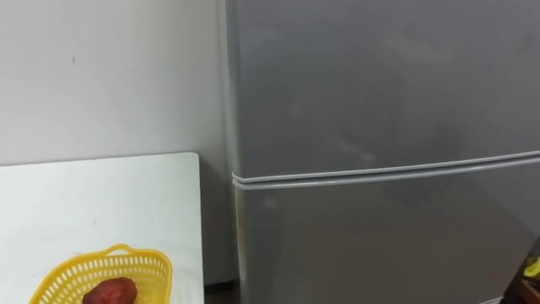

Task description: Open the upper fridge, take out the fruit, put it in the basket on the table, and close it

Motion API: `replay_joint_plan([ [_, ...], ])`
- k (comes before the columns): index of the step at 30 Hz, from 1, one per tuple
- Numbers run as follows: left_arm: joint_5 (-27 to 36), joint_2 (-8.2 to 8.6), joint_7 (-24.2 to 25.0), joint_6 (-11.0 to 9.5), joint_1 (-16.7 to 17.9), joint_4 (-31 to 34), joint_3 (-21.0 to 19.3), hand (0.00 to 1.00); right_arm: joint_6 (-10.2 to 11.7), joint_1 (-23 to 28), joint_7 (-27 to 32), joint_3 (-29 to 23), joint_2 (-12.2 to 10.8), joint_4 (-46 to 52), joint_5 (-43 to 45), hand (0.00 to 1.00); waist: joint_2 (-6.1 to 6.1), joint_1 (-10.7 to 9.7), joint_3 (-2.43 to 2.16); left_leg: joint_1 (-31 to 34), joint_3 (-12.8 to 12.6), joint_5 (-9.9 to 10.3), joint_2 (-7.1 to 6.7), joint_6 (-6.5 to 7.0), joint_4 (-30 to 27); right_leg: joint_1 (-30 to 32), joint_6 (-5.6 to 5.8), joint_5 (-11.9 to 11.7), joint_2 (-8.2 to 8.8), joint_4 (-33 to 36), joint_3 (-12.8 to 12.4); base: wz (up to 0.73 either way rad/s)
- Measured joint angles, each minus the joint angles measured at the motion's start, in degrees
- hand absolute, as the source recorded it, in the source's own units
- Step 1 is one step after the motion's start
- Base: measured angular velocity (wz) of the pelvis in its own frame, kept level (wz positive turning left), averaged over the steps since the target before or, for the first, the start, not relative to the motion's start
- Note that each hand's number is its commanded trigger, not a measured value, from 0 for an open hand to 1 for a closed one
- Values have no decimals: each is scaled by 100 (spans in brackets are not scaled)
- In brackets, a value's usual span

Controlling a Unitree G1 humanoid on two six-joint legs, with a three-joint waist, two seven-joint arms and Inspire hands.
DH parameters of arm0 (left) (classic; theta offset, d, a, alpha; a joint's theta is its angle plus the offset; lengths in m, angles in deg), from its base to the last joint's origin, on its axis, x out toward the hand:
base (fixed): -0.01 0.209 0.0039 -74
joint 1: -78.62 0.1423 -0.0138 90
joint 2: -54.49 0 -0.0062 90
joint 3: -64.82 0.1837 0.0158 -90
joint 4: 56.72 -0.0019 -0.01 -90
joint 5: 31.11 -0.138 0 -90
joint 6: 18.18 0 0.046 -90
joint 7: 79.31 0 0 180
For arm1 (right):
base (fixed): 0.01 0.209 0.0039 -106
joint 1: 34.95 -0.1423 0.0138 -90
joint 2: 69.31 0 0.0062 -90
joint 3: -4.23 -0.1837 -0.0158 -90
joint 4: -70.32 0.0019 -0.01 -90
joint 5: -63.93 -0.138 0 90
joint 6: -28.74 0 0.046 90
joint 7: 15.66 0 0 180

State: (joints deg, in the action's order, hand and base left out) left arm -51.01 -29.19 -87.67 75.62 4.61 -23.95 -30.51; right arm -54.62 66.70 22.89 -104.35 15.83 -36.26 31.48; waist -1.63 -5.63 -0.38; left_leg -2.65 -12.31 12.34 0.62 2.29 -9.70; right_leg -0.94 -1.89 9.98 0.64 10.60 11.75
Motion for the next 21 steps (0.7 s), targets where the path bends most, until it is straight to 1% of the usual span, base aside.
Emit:
replay_joint_plan([
  [1,-2,-5,0,4,12,1,-5,0,-4,19,-3,30,-6,-131,-1,0,5,2,-2,-4,-1,0,-1,0,1,-5,1,4,1,2,-7,-3],
  [3,-28,-4,8,72,74,66,-13,0,-45,19,-33,113,-7,-738,-64,0,-2,14,-2,-36,-7,-1,-2,1,2,-20,1,7,-1,3,-16,0],
  [5,-44,1,18,83,123,174,-13,0,-47,14,-64,137,-9,-1155,-127,0,-10,49,-2,-70,-12,-2,-2,-1,-1,-47,0,8,-4,3,-24,0],
  [9,-35,1,70,86,103,209,-8,0,-53,-50,-102,158,-15,-1877,-110,0,-19,89,1,-109,-11,-2,-8,-1,-2,-121,7,12,-5,0,-33,0],
  [14,-38,6,129,93,151,198,-7,0,-102,-90,-247,157,-15,-2483,-65,0,-48,108,16,-104,-10,-3,-10,0,-2,-122,9,18,-6,-12,-41,0],
  [17,-33,26,131,93,181,195,-7,0,-124,-135,-248,158,-18,-2881,-70,0,-48,120,17,-108,-4,-2,-12,0,-2,-119,12,23,-8,-68,-42,0],
  [21,-36,32,153,91,175,197,-7,0,-126,-173,-312,169,-49,-3171,-68,0,-44,119,19,-109,-3,-2,-11,-1,19,-111,11,23,-13,-79,-42,0],
])
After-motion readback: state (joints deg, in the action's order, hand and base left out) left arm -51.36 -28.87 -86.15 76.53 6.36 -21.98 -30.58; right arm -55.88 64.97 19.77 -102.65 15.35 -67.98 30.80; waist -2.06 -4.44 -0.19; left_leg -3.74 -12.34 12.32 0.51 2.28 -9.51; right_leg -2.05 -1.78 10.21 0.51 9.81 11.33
